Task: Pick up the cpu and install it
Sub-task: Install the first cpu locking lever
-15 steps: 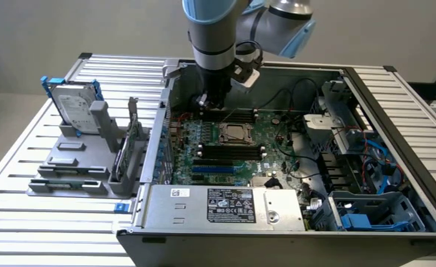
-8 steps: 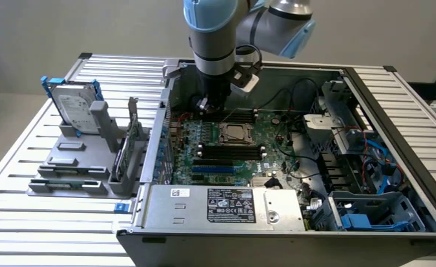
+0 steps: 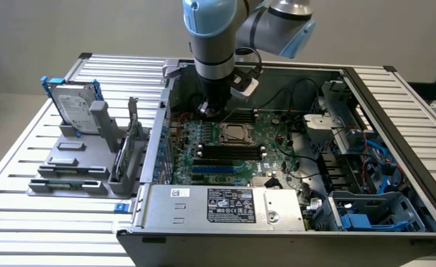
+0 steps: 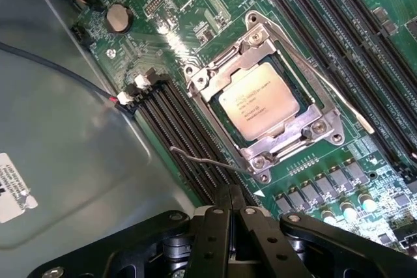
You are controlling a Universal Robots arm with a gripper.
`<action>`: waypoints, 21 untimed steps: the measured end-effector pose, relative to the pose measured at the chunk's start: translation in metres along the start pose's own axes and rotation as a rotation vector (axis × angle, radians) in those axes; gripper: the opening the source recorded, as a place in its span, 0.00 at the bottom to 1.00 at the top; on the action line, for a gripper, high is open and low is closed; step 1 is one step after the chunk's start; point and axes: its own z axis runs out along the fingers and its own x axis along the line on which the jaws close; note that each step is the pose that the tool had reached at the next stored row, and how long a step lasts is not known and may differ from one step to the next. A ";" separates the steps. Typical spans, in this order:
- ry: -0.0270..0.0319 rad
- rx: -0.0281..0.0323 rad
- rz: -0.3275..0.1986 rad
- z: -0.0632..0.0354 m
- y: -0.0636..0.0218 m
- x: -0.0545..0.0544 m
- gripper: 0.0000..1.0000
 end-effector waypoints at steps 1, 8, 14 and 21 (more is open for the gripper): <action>-0.0033 -0.0049 -0.001 0.0007 0.0001 0.000 0.11; -0.0189 -0.0247 -0.006 0.0079 -0.0004 -0.001 0.11; -0.0270 -0.0309 -0.008 0.0149 -0.0030 0.003 0.11; -0.0551 -0.0518 -0.012 0.0168 -0.0036 0.006 0.11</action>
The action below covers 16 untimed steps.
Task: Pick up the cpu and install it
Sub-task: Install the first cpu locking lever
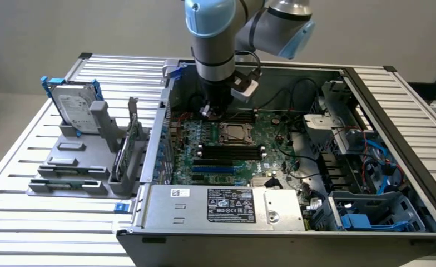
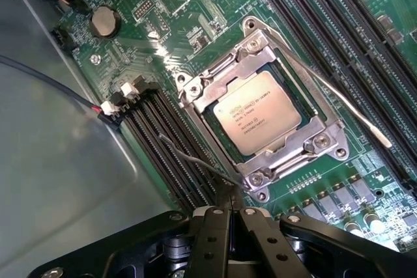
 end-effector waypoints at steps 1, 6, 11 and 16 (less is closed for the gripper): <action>-0.0039 -0.0029 -0.001 0.0002 0.0000 0.001 0.11; -0.0199 -0.0142 -0.003 0.0011 0.0009 0.004 0.11; -0.0253 -0.0183 -0.004 0.0025 0.0032 0.008 0.11; -0.0285 -0.0205 -0.005 0.0038 0.0067 0.012 0.11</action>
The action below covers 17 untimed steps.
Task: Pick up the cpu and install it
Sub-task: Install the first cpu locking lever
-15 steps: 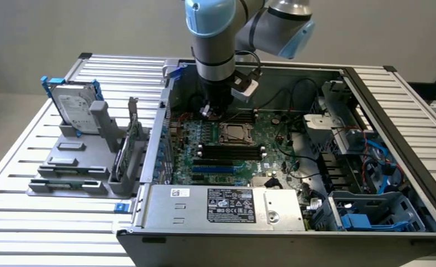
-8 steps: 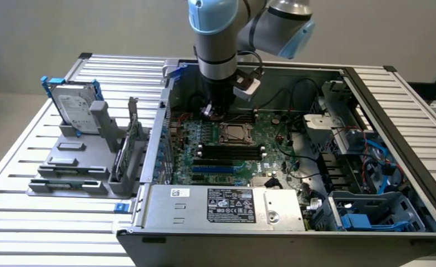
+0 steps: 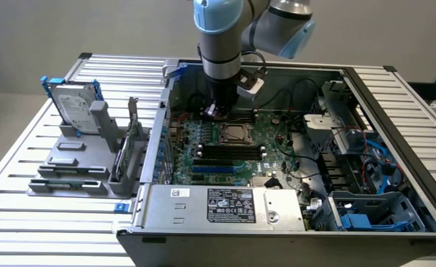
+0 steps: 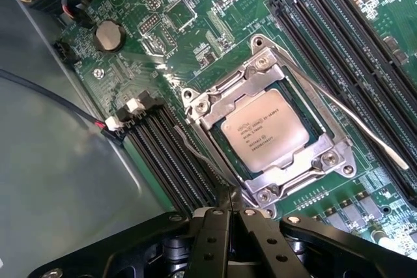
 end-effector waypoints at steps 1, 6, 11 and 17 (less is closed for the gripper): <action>-0.0005 -0.0003 0.000 0.0002 0.0008 0.001 0.11; -0.0036 -0.0026 -0.001 0.0013 0.0047 0.004 0.11; -0.0087 -0.0044 -0.001 0.0018 0.0072 0.006 0.11; -0.0122 -0.0052 0.003 0.0027 0.0061 0.007 0.11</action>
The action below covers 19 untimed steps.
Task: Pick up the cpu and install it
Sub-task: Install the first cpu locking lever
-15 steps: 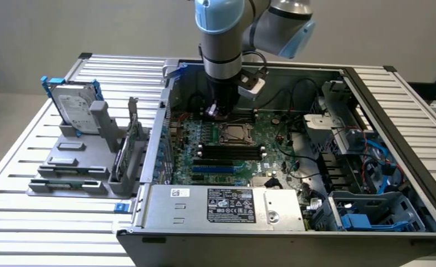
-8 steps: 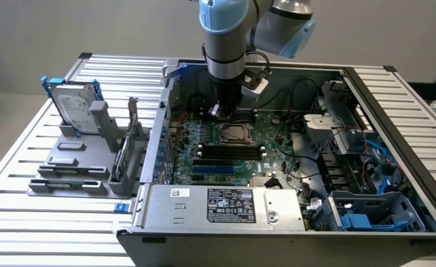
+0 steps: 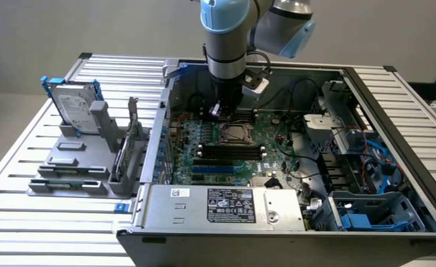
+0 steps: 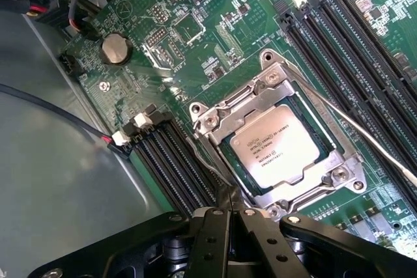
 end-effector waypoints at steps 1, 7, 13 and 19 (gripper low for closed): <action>-0.0004 0.0000 0.001 0.0003 -0.0004 0.000 0.11; -0.0037 0.0008 0.006 0.0011 -0.0014 0.002 0.11; -0.0098 0.0042 0.008 0.0013 0.0001 0.003 0.11; -0.0127 0.0075 0.008 0.0022 0.0041 0.006 0.11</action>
